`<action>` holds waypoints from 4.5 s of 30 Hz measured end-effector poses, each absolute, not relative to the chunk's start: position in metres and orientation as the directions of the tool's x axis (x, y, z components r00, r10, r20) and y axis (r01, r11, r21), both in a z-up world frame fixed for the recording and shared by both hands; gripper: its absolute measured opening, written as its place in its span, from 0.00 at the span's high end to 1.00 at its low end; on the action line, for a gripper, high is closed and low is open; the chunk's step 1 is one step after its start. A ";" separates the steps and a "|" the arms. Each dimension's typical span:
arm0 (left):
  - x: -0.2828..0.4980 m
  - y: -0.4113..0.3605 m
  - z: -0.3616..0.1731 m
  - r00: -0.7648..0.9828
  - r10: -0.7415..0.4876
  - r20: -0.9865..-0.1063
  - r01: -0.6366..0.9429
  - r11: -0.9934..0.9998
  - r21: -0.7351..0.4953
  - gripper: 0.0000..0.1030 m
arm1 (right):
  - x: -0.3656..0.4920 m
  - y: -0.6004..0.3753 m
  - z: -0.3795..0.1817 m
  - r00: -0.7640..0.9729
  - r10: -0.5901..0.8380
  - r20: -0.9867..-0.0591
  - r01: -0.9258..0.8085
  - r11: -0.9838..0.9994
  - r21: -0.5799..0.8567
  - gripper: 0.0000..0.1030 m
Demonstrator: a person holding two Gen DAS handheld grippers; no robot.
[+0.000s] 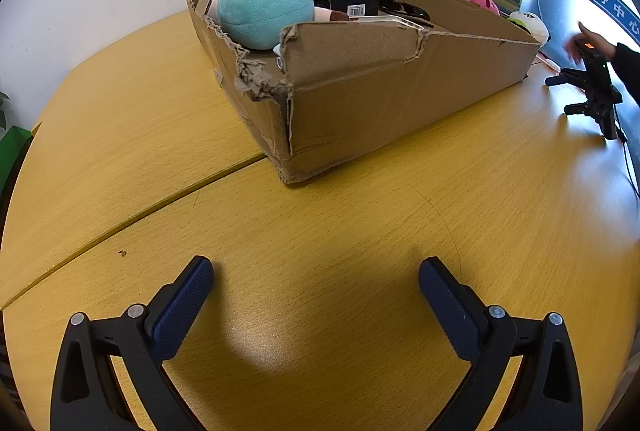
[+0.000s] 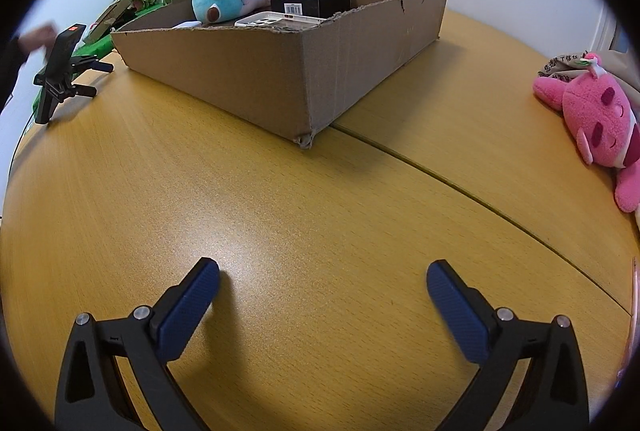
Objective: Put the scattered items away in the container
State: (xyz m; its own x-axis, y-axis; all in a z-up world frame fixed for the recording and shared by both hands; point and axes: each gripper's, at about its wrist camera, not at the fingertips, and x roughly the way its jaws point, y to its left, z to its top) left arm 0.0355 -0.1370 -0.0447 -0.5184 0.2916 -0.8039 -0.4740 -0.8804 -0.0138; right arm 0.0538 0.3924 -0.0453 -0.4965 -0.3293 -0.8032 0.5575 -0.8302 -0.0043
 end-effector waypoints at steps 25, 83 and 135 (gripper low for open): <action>0.038 -0.140 -0.044 -0.519 0.292 -0.803 -0.476 -0.879 -0.012 0.00 | 0.054 0.393 -0.043 -0.494 -0.323 -0.807 0.556 -0.831 -0.007 0.00; 0.038 -0.146 -0.045 -0.516 0.296 -0.804 -0.480 -0.877 -0.015 0.00 | 0.057 0.387 -0.035 -0.493 -0.315 -0.811 0.552 -0.834 -0.012 0.00; 0.040 -0.147 -0.044 -0.514 0.297 -0.805 -0.482 -0.876 -0.015 0.00 | 0.052 0.387 -0.036 -0.498 -0.311 -0.809 0.546 -0.838 -0.014 0.00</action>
